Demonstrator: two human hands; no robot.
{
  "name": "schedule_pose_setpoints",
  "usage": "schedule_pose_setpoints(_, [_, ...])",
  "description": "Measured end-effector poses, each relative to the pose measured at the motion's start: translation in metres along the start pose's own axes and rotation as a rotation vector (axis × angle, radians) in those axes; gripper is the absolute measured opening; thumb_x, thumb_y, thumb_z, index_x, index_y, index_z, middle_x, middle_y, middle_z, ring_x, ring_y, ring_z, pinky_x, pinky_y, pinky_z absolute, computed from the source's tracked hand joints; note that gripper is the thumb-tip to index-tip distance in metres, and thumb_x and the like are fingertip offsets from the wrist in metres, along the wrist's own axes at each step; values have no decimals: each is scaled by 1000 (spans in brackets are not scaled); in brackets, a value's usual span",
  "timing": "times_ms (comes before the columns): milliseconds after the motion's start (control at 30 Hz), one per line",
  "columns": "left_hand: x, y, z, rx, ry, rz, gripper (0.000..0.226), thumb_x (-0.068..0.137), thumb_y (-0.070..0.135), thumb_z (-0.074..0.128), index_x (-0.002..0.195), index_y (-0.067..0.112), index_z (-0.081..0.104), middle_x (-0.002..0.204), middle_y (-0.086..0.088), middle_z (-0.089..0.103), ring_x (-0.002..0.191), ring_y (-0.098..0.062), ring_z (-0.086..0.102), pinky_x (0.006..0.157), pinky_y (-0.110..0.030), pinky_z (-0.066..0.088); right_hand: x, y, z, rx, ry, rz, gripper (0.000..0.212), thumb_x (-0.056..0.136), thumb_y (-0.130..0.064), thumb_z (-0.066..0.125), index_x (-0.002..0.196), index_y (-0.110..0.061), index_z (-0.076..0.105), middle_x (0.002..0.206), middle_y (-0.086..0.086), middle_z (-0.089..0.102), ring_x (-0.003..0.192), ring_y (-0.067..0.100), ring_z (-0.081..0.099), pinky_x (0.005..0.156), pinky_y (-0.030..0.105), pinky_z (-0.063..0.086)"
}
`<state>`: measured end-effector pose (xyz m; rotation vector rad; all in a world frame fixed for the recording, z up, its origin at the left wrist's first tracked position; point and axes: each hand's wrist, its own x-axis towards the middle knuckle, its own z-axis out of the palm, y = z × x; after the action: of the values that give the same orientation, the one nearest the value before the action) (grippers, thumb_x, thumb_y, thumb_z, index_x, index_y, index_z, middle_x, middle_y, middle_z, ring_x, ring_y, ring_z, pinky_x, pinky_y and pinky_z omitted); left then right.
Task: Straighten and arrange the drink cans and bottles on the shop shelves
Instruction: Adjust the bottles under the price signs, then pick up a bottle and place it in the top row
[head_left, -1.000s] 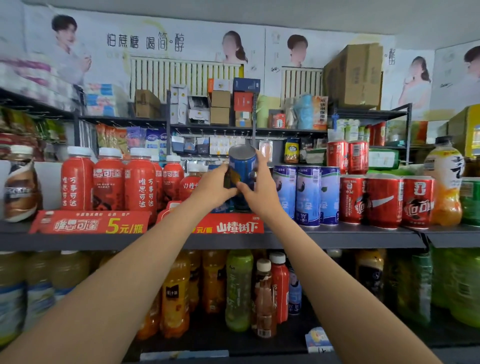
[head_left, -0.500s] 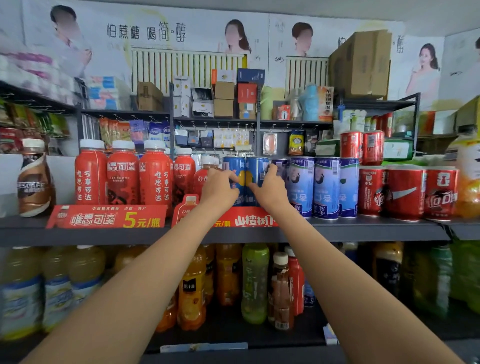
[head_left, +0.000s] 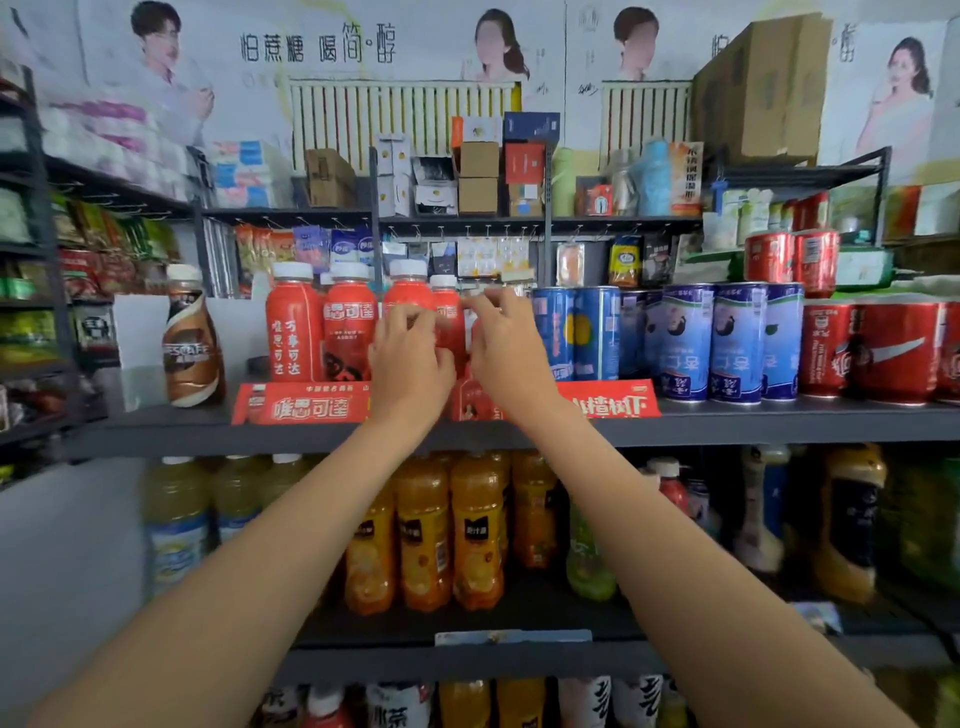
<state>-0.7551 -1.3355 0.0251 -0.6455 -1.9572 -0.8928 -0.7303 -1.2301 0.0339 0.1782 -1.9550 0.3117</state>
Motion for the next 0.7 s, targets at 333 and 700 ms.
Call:
schedule_pose_setpoints(333, [-61,-39,-21,-43,21,209,29,80,2,49,106,9,59,114,-7,50,109,-18,42,93,-29,32,-79,-28,21,-51,163,-163,27,77,4,50,100,-2,61,103,17,58,96,27,50,80,35,43])
schedule_pose_setpoints(700, [-161,-40,39,7,-384,265,33,83,5,55,116,10,57,117,-8,50,111,-25,47,92,-37,37,-220,37,11,-231,-193,395,30,79,2,53,109,-1,52,116,21,47,104,38,47,85,49,44])
